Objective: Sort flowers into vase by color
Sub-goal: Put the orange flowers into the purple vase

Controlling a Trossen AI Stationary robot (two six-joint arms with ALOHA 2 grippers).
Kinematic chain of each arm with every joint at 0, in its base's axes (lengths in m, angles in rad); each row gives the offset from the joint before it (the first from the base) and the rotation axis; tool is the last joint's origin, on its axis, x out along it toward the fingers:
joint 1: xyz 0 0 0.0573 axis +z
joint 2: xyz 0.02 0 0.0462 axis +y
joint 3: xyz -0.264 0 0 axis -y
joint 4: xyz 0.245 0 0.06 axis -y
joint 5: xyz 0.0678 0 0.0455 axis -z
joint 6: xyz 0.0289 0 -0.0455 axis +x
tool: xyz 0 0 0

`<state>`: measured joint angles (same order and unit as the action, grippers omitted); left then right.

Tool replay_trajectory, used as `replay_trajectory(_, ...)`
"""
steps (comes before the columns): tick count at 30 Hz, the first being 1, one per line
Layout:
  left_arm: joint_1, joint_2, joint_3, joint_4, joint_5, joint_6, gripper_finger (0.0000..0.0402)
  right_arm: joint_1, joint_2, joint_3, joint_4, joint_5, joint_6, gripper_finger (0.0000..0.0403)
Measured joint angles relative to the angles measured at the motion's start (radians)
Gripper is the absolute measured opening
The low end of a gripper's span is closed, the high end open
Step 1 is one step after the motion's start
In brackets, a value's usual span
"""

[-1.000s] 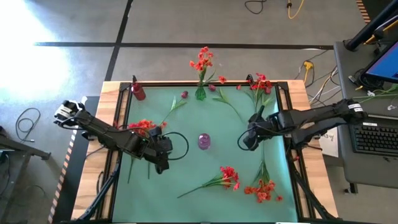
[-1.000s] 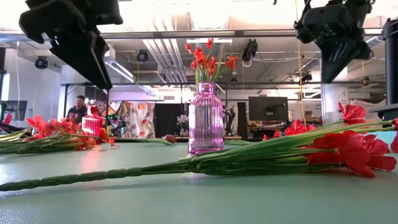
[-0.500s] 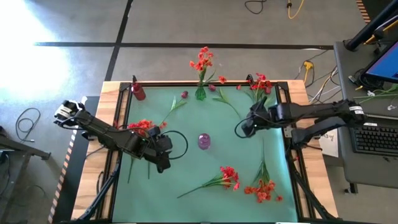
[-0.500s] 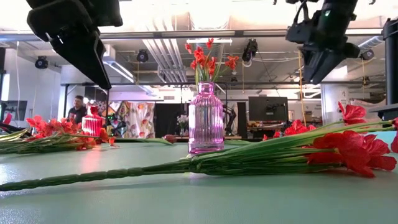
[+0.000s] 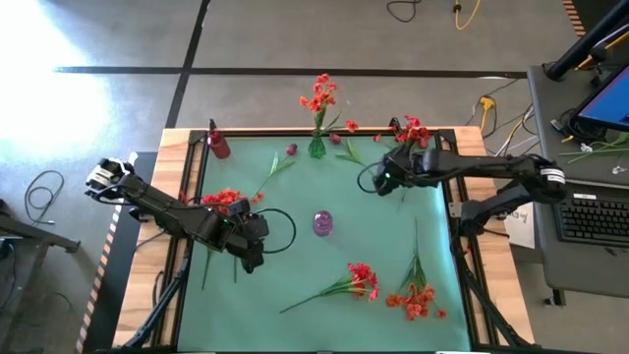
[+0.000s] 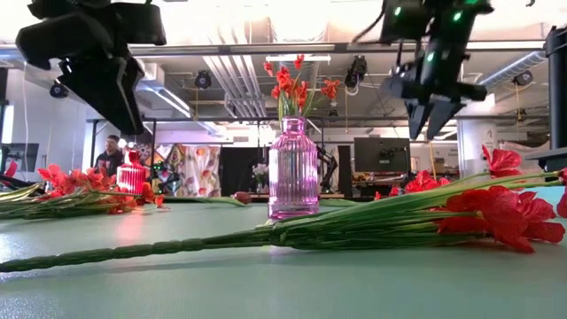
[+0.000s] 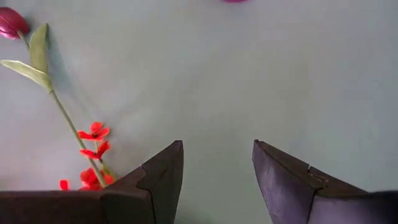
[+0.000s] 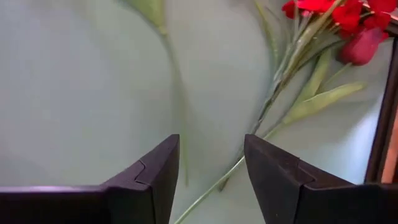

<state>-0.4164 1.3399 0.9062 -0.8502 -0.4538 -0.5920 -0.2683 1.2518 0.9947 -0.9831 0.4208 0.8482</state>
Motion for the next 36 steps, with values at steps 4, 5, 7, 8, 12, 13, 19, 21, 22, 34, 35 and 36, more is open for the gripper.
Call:
replay_trajectory(4, 0.000, 0.000, 0.000, -0.020, -0.003, 0.031, 0.0178, -0.090, 0.069, 0.000, -0.002, -0.001, -0.048, 0.0195)
replay_trajectory(5, 0.000, 0.000, 0.000, -0.032, -0.010, 0.031, 0.0178, -0.112, 0.085, 0.000, -0.002, -0.001, -0.057, 0.0201)
replay_trajectory(7, 0.000, 0.000, -0.001, -0.051, -0.027, 0.028, 0.0178, -0.154, 0.112, 0.000, -0.001, -0.002, -0.074, 0.0210)
replay_trajectory(8, 0.000, 0.000, -0.001, -0.057, -0.033, 0.024, 0.0178, -0.172, 0.126, 0.000, -0.001, -0.002, -0.077, 0.0214)
replay_trajectory(12, 0.000, 0.000, -0.009, -0.063, -0.057, 0.003, 0.0178, -0.246, 0.186, 0.000, 0.002, -0.009, -0.108, 0.0221)
replay_trajectory(13, 0.000, 0.000, -0.012, -0.064, -0.058, -0.005, 0.0178, -0.264, 0.200, 0.000, 0.003, -0.009, -0.114, 0.0221)
replay_trajectory(19, 0.000, 0.000, -0.035, -0.066, -0.038, -0.027, 0.0178, -0.348, 0.282, 0.000, 0.092, -0.010, -0.186, 0.0221)
replay_trajectory(21, 0.000, 0.000, -0.045, -0.066, -0.034, -0.029, 0.0178, -0.367, 0.301, 0.000, 0.115, -0.009, -0.204, 0.0221)
replay_trajectory(22, 0.000, 0.000, -0.049, -0.066, -0.034, -0.033, 0.0178, -0.375, 0.310, 0.000, 0.123, -0.010, -0.211, 0.0221)
replay_trajectory(34, 0.000, -0.001, -0.059, -0.078, -0.034, -0.049, 0.0178, -0.432, 0.383, -0.005, 0.216, -0.010, -0.259, 0.0219)
replay_trajectory(35, 0.000, -0.001, -0.059, -0.078, -0.034, -0.053, 0.0178, -0.438, 0.389, -0.007, 0.216, -0.010, -0.258, 0.0219)
replay_trajectory(36, 0.000, -0.001, -0.059, -0.078, -0.034, -0.056, 0.0178, -0.445, 0.394, -0.011, 0.219, -0.010, -0.258, 0.0219)
